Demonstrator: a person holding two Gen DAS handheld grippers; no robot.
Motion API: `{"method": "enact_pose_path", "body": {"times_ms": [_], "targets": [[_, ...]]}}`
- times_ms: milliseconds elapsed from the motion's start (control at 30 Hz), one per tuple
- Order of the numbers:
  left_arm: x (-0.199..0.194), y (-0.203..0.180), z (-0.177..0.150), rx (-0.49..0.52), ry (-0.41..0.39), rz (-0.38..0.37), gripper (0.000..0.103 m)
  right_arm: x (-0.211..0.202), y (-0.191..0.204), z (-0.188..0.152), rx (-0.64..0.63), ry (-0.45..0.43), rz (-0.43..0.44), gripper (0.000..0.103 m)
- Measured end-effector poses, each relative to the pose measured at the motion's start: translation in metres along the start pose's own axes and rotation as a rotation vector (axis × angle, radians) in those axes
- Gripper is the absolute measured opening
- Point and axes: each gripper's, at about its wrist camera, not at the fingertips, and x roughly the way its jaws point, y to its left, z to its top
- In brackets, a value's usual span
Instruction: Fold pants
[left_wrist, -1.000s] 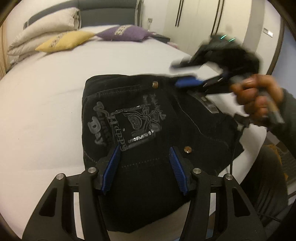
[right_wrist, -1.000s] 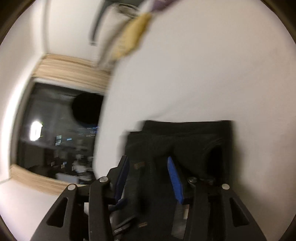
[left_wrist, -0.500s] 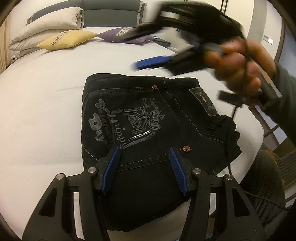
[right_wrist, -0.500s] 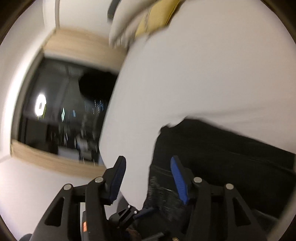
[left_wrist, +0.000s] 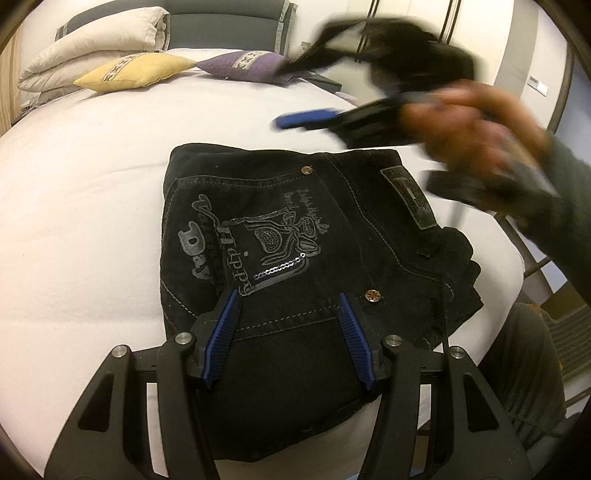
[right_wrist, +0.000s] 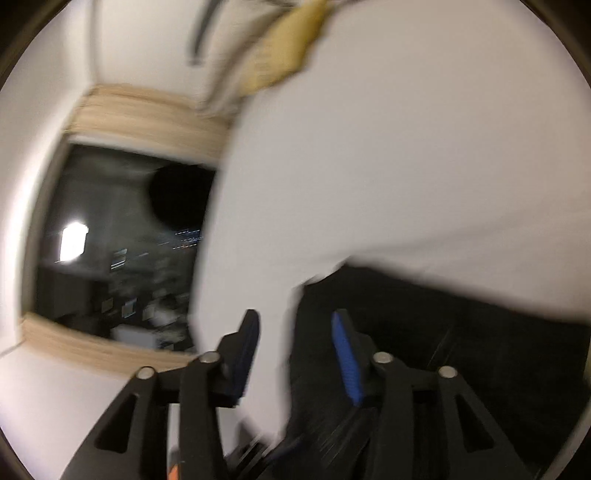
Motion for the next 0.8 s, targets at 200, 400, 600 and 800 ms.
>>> {"method": "enact_pose_path", "body": {"times_ms": [200, 400, 600, 800], "targets": [[0.002, -0.007, 0.007, -0.002, 0.024, 0.043, 0.053, -0.03, -0.045, -0.067, 0.058, 0.011, -0.045, 0.062], [0.004, -0.018, 0.018, 0.008, 0.06, 0.104, 0.054, -0.11, -0.096, -0.12, 0.186, -0.185, -0.095, 0.056], [-0.023, -0.024, 0.04, 0.0, 0.039, 0.168, 0.056, -0.16, -0.079, -0.142, 0.165, -0.353, -0.119, 0.068], [-0.047, -0.011, 0.055, -0.038, 0.065, 0.258, 0.064, -0.137, -0.069, -0.136, 0.152, -0.318, -0.113, 0.073]]}}
